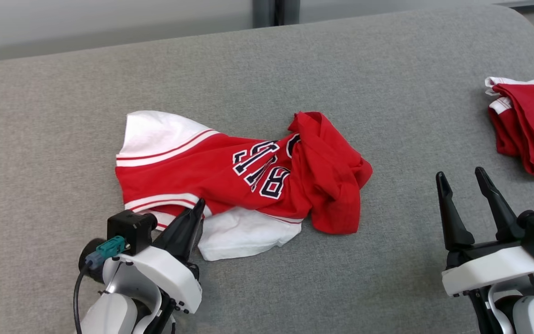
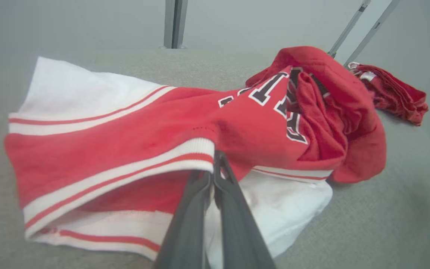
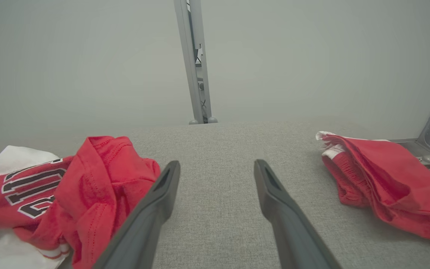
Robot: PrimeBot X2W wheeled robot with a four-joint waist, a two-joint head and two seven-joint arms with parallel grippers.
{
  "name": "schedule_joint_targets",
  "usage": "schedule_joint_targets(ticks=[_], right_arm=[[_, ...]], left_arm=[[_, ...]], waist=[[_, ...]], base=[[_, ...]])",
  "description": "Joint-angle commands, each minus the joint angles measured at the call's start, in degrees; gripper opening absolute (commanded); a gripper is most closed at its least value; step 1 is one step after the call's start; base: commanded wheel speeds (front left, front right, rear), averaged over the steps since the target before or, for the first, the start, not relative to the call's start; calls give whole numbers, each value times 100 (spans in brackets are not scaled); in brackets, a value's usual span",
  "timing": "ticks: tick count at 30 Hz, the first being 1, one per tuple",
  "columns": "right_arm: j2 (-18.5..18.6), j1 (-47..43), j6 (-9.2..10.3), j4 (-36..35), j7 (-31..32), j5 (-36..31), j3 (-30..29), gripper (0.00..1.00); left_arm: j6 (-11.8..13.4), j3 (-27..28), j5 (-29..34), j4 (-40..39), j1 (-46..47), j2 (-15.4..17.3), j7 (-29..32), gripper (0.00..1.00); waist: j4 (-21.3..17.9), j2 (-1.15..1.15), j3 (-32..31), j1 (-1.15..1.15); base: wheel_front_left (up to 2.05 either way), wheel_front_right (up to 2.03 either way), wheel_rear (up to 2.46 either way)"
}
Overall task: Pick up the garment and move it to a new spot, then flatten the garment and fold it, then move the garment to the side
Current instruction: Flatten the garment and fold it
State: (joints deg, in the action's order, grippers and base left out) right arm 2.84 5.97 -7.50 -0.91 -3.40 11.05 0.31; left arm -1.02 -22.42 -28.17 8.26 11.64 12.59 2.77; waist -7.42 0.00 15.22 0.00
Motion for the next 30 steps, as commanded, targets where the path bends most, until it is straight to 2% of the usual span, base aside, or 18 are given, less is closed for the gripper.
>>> schedule_joint_targets(ticks=[1,13,17,22,25,30], right_arm=[[19,24,2,33,-53,50,-67,100],[19,-118,2,13,-54,38,-333,100],[18,-77,2,-8,-56,57,-354,100],[20,74,2,1,-81,82,-293,100],[18,135,2,31,-89,110,-230,100],[17,205,2,97,-132,162,-124,100]], left_arm=[[25,-15,82,-309,33,104,30,0],[254,-10,400,-2568,-19,700,822,0],[235,107,529,-2838,286,971,1132,0],[72,285,302,-2087,816,1059,1294,0],[-67,397,158,-1162,1204,1032,1216,0],[-184,467,127,463,1787,828,723,0]], waist=[[97,0,-88,0],[391,0,-328,0],[407,0,-295,0],[263,0,-144,0],[117,0,-35,0],[-131,0,127,0]], base=[[0,0,0],[0,0,0],[0,0,0],[0,0,0],[0,0,0],[0,0,0]])
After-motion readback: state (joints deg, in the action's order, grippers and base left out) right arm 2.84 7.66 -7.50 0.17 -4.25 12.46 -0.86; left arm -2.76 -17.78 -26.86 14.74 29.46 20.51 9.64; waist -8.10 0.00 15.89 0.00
